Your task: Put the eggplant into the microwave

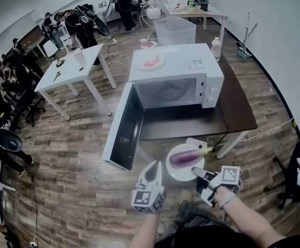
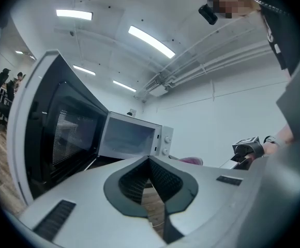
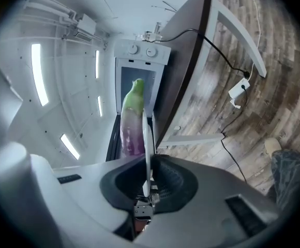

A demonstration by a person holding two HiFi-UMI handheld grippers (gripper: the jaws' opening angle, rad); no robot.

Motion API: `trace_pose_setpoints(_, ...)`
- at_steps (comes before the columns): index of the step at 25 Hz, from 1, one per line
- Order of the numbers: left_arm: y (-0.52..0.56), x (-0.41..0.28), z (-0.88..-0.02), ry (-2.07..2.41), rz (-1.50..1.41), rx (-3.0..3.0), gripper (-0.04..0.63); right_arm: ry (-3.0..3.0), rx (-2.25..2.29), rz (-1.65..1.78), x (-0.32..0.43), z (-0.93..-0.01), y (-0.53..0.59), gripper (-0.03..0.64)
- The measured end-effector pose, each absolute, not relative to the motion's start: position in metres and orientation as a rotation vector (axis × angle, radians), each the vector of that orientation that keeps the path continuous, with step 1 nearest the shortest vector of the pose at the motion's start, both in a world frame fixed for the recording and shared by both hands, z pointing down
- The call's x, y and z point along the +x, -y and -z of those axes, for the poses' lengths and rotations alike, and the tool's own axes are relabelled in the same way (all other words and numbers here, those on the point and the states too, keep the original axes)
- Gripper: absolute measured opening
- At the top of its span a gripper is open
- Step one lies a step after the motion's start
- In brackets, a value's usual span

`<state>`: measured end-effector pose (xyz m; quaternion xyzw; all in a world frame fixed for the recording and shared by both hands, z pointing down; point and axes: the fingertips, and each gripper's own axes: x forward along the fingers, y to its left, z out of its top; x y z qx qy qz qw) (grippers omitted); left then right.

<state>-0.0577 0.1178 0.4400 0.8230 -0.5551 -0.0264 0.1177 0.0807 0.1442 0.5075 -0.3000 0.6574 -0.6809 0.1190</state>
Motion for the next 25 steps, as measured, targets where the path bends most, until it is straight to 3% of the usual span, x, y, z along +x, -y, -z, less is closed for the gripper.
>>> trace_pose_setpoints(25, 0.031, -0.045, -0.481, 1.657, 0.059, 2.307, 0.001, -1.883, -0.9, 2.009, 0.094, -0.531, 0.033, 0.02)
